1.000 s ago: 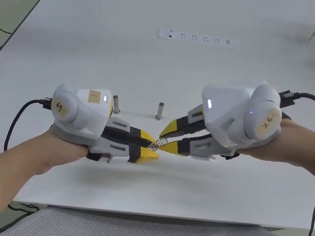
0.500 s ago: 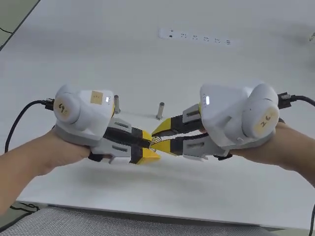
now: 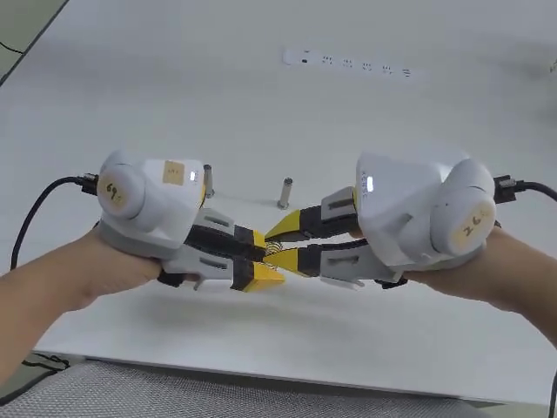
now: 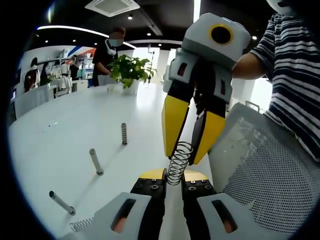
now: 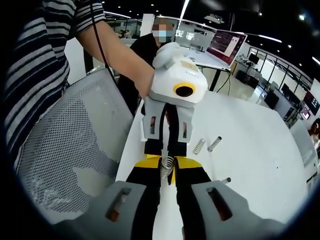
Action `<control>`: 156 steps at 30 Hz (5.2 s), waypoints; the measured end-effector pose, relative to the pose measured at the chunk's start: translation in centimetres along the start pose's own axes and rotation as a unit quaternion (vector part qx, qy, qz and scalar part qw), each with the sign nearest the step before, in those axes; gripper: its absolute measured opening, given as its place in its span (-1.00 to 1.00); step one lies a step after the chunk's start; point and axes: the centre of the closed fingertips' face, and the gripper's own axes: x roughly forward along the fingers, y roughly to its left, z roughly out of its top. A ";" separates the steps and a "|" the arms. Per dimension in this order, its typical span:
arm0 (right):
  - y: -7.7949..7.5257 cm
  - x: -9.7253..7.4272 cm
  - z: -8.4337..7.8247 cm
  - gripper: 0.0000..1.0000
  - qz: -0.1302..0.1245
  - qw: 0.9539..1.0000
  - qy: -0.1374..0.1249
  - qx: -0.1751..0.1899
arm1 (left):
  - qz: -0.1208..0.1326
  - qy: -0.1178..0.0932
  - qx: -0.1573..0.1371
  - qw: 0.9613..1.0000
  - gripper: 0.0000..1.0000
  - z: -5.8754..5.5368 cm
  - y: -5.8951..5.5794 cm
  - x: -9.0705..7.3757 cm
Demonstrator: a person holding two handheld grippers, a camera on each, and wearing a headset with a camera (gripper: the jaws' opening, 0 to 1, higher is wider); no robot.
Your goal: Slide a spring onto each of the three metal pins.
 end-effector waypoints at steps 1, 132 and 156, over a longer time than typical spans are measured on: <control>0.0 0.0 0.0 -0.77 0.000 1.000 0.000 -0.002 | -0.001 -0.001 0.000 1.000 -0.84 0.0 0.0 0.0; -13.1 -0.6 -3.6 -0.77 -0.132 0.986 0.048 0.085 | 0.262 -0.059 -0.114 0.957 0.94 -5.8 6.4 -13.2; -13.6 0.8 -4.8 -0.76 -0.125 0.985 0.061 0.099 | 0.263 -0.069 -0.116 0.955 0.89 -6.0 6.7 -13.4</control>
